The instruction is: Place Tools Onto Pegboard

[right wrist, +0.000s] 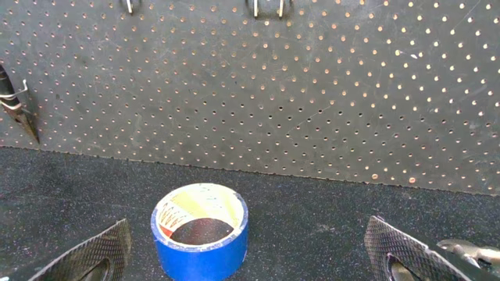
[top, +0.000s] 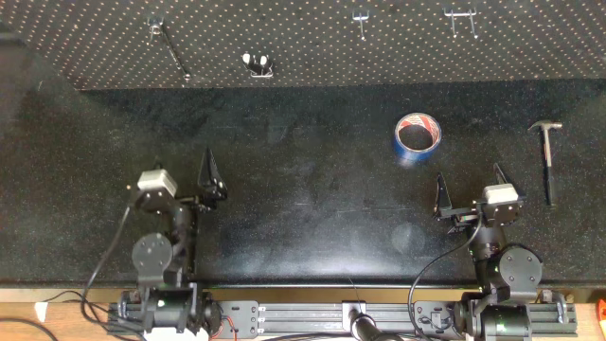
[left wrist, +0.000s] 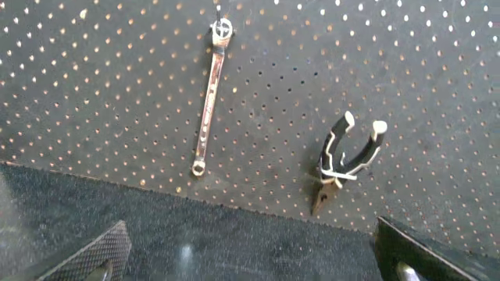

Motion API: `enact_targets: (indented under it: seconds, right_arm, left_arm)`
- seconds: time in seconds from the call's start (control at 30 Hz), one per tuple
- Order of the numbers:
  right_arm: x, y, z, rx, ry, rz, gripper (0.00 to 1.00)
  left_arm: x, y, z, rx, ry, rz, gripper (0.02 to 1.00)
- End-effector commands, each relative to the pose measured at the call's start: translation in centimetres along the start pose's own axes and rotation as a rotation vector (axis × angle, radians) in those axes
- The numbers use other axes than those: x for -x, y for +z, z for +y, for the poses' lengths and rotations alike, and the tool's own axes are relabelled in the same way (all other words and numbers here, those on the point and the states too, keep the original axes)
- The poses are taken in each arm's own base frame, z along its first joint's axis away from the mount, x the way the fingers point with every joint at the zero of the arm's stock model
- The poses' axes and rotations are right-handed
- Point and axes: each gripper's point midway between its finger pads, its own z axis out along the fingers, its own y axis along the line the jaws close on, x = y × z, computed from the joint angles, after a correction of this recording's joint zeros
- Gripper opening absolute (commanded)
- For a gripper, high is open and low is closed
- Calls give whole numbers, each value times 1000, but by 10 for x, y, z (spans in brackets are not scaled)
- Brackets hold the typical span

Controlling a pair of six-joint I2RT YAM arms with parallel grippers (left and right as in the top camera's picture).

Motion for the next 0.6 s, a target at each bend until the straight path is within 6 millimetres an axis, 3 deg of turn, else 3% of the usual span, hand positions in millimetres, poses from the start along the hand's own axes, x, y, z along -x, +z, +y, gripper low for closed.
enact_targets:
  seconds: [0.03,0.1,0.2,0.6]
  right_arm:
    - [-1,0,2,8,-11,0,976]
    - [-1,0,2,8,-11,0,976]
    - [-1,0,2,8,-11,0,976]
    - [-1,0,2,8,-11,0,976]
  left_arm:
    - [-24,-16,2,1,4,55,996]
    - [-38,-24,1,-6,22,106,996]
    - [-34,-26,-11,-66,167,86,996]
    - [-34,-26,-12,-69,166,86,996]
